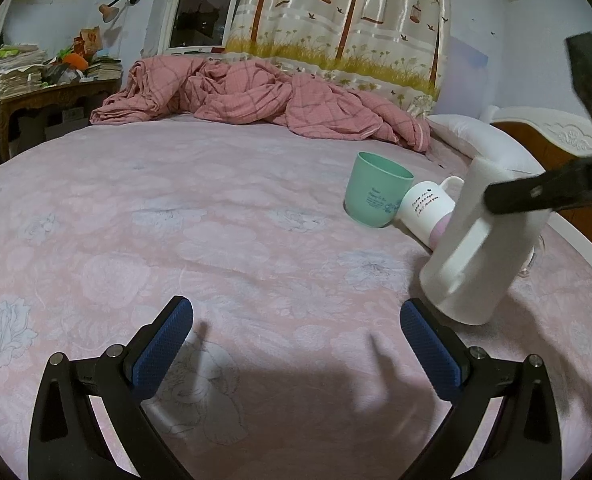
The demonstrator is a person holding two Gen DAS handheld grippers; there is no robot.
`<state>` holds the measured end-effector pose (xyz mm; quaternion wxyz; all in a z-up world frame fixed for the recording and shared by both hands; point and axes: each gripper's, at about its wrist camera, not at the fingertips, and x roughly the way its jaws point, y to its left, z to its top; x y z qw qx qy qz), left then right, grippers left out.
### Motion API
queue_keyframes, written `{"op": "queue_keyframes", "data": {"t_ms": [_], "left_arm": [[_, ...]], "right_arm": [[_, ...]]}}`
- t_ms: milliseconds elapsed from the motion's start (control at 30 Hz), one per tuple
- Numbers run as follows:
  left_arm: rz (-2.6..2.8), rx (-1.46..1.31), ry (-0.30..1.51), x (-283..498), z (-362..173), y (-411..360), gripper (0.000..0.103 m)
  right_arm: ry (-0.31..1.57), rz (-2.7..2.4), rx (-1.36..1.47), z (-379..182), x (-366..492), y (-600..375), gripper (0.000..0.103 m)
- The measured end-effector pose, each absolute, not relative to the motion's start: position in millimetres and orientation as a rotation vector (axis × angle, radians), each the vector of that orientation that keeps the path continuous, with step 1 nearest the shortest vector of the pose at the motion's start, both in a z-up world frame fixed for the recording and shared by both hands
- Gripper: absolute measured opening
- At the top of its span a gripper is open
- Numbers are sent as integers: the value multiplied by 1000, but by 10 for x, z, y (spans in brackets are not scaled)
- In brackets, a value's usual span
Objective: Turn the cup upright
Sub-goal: 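Lift the white mug with the right tool and carry it toward the left tool, then grasp the white mug with the left tool while the right tool releases it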
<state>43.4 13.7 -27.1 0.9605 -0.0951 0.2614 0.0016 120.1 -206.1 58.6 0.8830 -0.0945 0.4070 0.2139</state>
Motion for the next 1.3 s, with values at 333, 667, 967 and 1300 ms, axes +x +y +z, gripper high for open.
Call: {"op": "queue_keyframes", "data": {"t_ms": [333, 667, 967, 1300], "left_arm": [[3, -191, 529, 443, -254, 129, 103], [0, -149, 517, 406, -205, 54, 103], [-2, -140, 513, 410, -205, 37, 103], [-5, -106, 502, 422, -210, -55, 103]], "right_arm": [[901, 455, -178, 376, 1018, -2175, 82], [718, 436, -135, 437, 699, -2496, 94], [461, 223, -124, 257, 218, -3082, 103], [507, 97, -35, -121, 410, -3492, 103]]}}
